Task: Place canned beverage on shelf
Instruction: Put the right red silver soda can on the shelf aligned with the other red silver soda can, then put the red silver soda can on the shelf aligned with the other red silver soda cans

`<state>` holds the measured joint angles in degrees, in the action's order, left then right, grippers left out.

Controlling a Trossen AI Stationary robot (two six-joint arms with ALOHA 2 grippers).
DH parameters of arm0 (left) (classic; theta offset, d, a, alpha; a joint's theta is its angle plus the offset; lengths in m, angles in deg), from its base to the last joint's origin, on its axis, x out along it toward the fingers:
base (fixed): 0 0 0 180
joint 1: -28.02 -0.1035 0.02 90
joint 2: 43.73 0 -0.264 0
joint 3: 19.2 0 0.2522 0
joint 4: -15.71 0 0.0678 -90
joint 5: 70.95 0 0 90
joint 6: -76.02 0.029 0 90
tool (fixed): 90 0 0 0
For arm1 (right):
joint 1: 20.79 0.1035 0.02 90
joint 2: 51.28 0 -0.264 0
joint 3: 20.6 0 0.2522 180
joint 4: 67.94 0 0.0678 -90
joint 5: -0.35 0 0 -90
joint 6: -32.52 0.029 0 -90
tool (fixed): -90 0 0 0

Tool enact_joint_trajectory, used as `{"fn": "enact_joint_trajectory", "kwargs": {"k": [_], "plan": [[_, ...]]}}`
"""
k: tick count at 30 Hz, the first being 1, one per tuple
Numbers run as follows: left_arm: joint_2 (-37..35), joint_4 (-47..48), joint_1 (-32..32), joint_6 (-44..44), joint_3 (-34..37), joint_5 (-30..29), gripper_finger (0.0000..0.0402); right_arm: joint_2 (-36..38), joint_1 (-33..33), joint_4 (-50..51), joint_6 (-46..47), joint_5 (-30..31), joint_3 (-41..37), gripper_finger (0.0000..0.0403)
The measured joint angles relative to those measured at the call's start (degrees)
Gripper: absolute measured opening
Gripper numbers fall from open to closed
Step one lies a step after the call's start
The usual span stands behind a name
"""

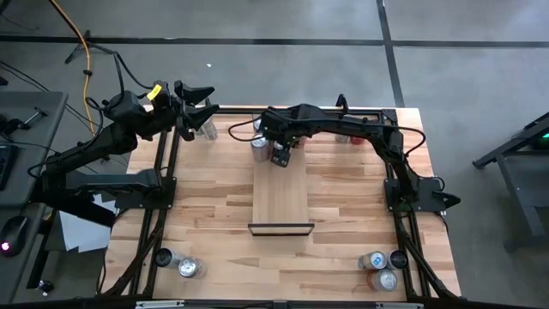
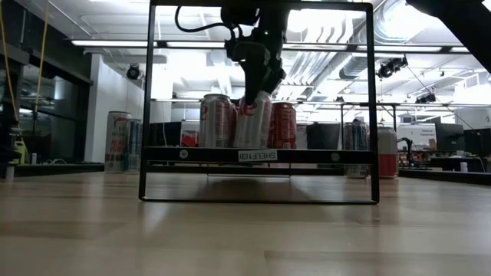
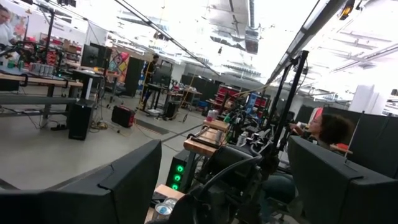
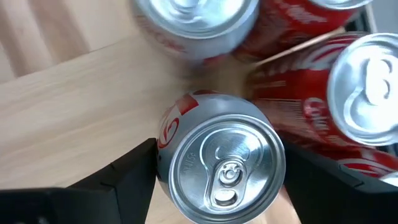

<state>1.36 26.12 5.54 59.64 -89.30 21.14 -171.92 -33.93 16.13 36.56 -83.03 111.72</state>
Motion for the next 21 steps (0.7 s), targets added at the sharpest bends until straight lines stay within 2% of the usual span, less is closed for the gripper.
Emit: {"fn": "enact_joint_trajectory", "kwargs": {"k": [12,16,21], "plan": [[0.0,0.0,0.0,0.0,0.0,0.0,0.0298,0.0,0.0,-2.3,-1.5,2.8,0.2,0.0359],[0.0,0.0,0.0,0.0,0.0,0.0,0.0298,0.0,-0.1,-2.0,-2.9,2.7,0.2,0.0369],[0.0,0.1,0.0,0.1,0.0,0.0,0.0298,0.0,-0.8,3.9,-6.9,2.8,4.7,0.037]]}}
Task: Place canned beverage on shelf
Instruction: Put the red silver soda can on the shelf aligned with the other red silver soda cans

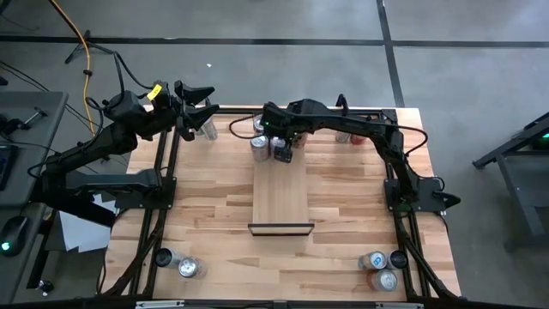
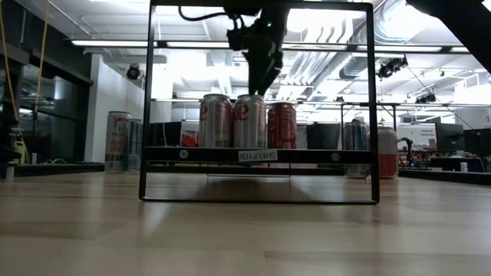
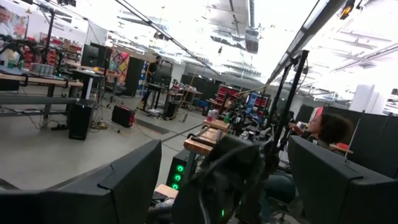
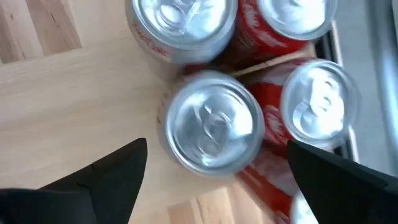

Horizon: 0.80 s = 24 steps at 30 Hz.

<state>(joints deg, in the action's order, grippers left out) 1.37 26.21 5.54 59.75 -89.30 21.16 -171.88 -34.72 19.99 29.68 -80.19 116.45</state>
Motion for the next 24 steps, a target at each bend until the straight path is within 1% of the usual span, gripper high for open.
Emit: {"fn": "enact_joint_trajectory", "kwargs": {"k": [4,7,9,12,15,17,20,24], "plan": [[0.0,0.0,0.0,0.0,0.0,0.0,0.0298,0.0,-0.9,6.8,-1.7,0.0,5.7,0.037],[0.0,0.0,0.0,0.0,0.0,0.0,0.0298,0.9,-1.7,12.0,-3.3,-1.0,8.2,0.037],[0.0,0.5,0.0,0.8,0.0,0.0,0.0298,2.8,-2.4,14.2,-4.2,-3.5,8.0,0.0371],[0.0,2.2,0.0,1.4,0.0,0.0,0.0298,7.6,-3.6,14.7,-4.6,-5.7,4.4,0.0371],[0.0,4.2,0.0,1.5,0.0,0.1,0.0298,14.6,-4.9,11.9,-3.3,-6.1,-2.9,0.0371],[0.0,5.7,0.0,1.5,0.0,0.1,0.0298,20.7,-5.7,8.2,-1.8,-6.1,-10.0,0.0371],[0.0,7.3,0.0,0.8,0.0,0.2,0.0298,31.0,-6.7,-0.3,2.1,-6.5,-23.0,0.0371],[0.0,8.6,0.0,-0.3,0.0,1.6,0.0298,43.8,-6.8,-13.2,10.3,-7.6,-38.8,0.0371]]}}
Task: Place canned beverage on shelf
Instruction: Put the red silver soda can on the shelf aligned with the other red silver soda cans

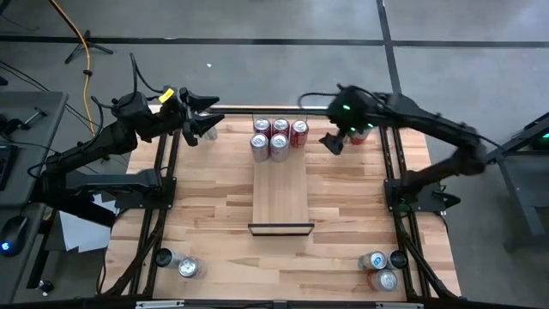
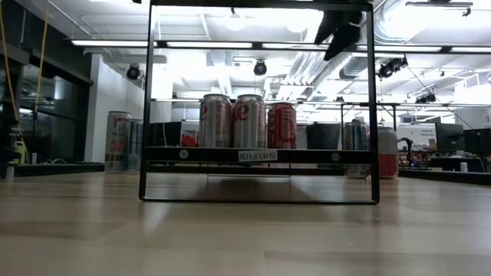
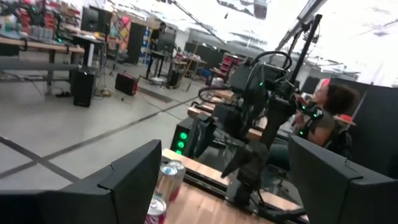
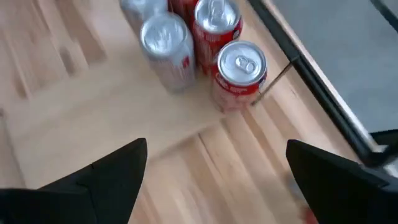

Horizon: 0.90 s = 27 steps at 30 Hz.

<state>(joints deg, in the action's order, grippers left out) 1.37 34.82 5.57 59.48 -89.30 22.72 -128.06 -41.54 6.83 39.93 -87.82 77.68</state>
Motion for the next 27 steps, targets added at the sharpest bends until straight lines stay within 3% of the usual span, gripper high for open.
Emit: {"fn": "enact_joint_trajectory", "kwargs": {"k": [4,8,21,25,27], "plan": [[0.0,0.0,0.0,-1.9,0.0,0.5,0.0298,9.4,0.0,-11.8,6.0,-1.2,-11.2,0.0371],[0.5,-0.1,0.0,-2.5,0.0,0.4,0.0298,15.4,0.0,-18.9,8.4,-2.5,-16.9,0.0371],[4.5,6.0,0.1,-8.4,0.0,0.6,0.0298,21.8,0.0,-18.9,7.5,-3.8,-17.5,0.0371],[6.2,8.9,2.5,-14.7,0.0,3.0,0.0297,21.0,0.1,-18.8,5.3,-3.8,-17.5,0.0371],[7.5,14.7,5.4,-18.7,-1.5,5.0,0.0293,20.3,0.1,-18.9,4.6,-3.8,-17.5,0.0371]]}}
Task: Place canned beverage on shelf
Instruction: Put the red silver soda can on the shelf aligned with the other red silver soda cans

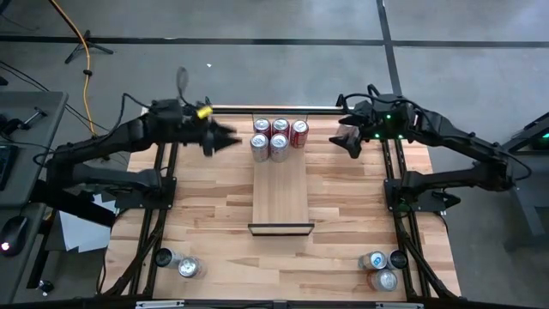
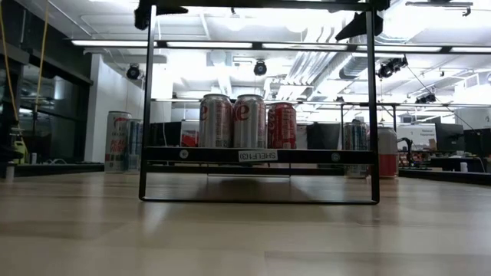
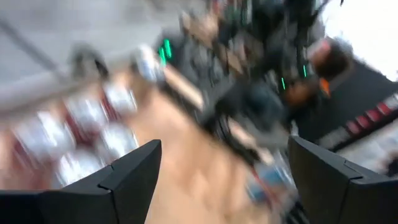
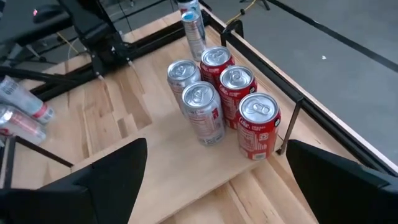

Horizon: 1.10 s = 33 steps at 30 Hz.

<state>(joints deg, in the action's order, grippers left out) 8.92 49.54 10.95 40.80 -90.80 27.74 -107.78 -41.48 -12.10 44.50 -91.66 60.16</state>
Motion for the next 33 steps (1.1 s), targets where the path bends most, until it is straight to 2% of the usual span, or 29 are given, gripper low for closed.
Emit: {"fn": "enact_joint_trajectory", "kwargs": {"k": [6,12,15,19,23,29,33], "plan": [[7.0,22.3,18.0,-13.8,-9.9,0.0,0.0281,-3.2,0.0,0.0,-3.5,0.0,0.0,0.0371],[17.7,34.2,40.1,-32.4,-22.0,-0.2,0.0268,-6.3,0.0,-0.1,-6.0,0.0,0.0,0.0371],[24.5,41.3,50.5,-37.5,-27.6,-0.2,0.0261,-7.3,0.0,-0.4,-5.6,0.0,0.0,0.0371],[33.0,48.1,61.6,-36.8,-30.9,-0.9,0.0255,-8.4,0.0,-0.4,-3.1,0.5,0.0,0.0371],[39.2,50.9,68.8,-33.0,-30.9,-4.6,0.0255,-9.3,0.0,-0.4,1.2,0.5,0.0,0.0371],[42.8,54.8,74.1,-24.3,-30.7,-13.6,0.0255,-10.7,0.0,-0.4,6.2,0.5,0.0,0.0371],[41.9,58.1,74.6,-21.5,-29.0,-15.6,0.0257,-11.4,0.0,-0.4,7.5,0.5,0.0,0.0371]]}}
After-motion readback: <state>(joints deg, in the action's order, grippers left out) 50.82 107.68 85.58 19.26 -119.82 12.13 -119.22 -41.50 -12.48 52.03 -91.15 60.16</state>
